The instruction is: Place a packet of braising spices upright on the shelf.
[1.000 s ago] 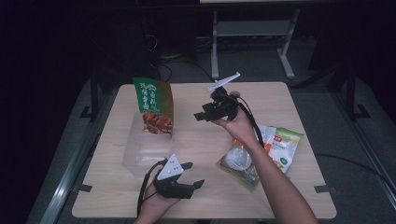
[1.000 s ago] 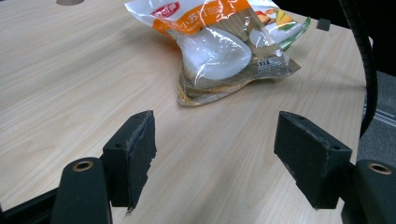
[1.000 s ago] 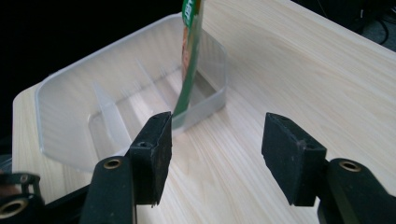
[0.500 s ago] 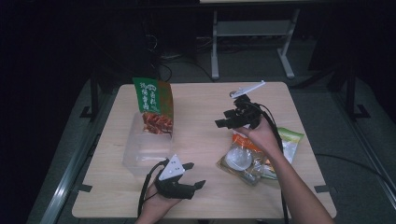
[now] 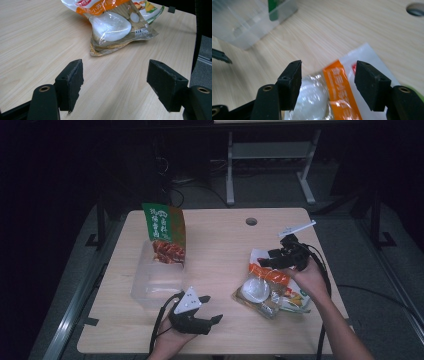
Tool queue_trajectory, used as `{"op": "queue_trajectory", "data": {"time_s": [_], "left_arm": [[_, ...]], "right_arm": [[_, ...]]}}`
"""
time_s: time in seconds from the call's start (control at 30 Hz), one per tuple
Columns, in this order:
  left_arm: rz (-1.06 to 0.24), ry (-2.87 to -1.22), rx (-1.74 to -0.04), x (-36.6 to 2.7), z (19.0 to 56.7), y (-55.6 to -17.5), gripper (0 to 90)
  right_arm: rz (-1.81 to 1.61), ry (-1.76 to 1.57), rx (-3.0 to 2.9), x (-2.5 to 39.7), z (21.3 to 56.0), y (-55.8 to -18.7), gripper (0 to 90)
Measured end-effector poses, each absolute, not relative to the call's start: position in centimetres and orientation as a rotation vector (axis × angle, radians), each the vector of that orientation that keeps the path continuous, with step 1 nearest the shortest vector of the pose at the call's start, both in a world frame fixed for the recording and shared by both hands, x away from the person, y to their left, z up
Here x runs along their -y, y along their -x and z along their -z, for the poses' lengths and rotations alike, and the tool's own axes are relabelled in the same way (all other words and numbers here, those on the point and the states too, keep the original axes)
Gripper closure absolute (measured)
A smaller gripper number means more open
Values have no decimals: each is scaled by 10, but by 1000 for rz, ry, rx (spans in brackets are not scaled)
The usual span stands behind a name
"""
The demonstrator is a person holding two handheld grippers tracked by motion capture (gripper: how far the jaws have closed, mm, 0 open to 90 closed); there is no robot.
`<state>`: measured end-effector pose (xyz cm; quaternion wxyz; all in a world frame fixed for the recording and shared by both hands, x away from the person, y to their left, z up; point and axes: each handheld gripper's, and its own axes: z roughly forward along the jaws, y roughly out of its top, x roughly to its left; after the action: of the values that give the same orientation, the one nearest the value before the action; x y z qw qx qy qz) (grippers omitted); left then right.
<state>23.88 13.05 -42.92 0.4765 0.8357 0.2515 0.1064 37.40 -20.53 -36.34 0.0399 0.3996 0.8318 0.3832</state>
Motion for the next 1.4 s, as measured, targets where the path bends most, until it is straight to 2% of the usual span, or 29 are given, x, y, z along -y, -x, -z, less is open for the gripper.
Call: {"op": "queue_trajectory", "data": {"time_s": [0.63, 0.87, 1.1, 1.27, 1.33, 1.37, 1.4], "left_arm": [[-245, -2041, -618, -127, 431, -239, 287], [-243, -2050, -612, -124, 432, -240, 287], [-242, -2053, -609, -124, 433, -240, 287], [-228, -2042, -620, -125, 433, -241, 287], [-231, -2045, -616, -125, 433, -241, 287], [-231, -2045, -616, -125, 433, -241, 287], [-227, -2041, -620, -125, 433, -241, 287]], "right_arm": [[-1071, -1365, -2521, 267, 398, -343, 383], [-1078, -1412, -2518, 272, 409, -343, 389], [-1083, -1442, -2551, 259, 420, -355, 424], [-1151, -1439, -2576, 246, 425, -364, 524], [-1173, -1447, -2569, 244, 425, -366, 618], [-1173, -1447, -2569, 244, 425, -366, 618], [-1204, -1446, -2578, 242, 425, -367, 709]]}}
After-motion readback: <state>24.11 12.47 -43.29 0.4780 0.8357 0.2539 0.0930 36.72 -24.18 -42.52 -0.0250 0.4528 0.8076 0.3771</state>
